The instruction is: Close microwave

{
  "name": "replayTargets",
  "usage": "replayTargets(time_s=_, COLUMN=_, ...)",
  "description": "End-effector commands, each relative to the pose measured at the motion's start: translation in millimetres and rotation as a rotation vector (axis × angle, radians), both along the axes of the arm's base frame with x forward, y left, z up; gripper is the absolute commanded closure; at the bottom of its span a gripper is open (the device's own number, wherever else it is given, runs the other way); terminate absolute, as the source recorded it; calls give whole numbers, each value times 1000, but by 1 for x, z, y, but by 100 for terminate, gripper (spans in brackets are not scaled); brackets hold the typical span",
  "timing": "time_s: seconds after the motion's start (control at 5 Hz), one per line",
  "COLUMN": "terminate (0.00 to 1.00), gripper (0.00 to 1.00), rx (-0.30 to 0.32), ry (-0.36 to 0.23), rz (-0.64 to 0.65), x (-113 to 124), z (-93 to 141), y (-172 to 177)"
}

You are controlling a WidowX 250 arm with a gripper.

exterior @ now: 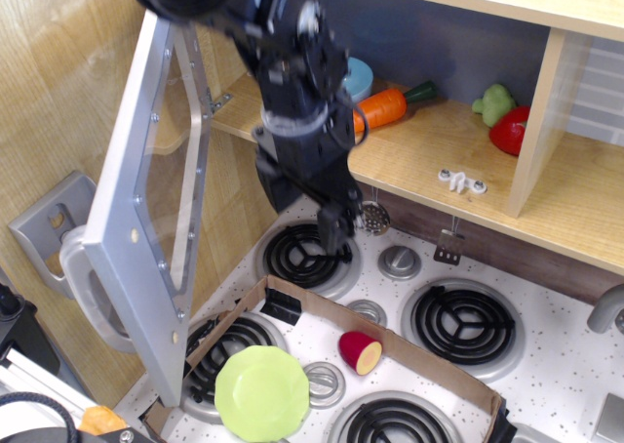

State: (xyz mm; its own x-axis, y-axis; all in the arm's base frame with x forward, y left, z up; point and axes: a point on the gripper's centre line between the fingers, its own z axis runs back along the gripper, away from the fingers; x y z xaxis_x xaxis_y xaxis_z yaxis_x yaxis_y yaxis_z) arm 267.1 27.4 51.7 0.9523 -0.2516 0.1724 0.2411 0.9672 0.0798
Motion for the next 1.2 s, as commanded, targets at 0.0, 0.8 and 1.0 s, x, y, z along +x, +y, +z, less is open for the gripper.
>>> replayTargets(time_s=0.0, terminate=0, gripper=0, rx=149, ry=9, rz=-45, x=-6, z=81, y=27)
replayTargets(time_s=0.8, terminate=0, gripper=0, rx=302, ry=121, rz=-122, x=-29, z=139, y=71)
replayTargets(time_s=1.0, terminate=0, gripper=0, rx=312, ry=153, rz=-141, x=-34, z=144, y=80)
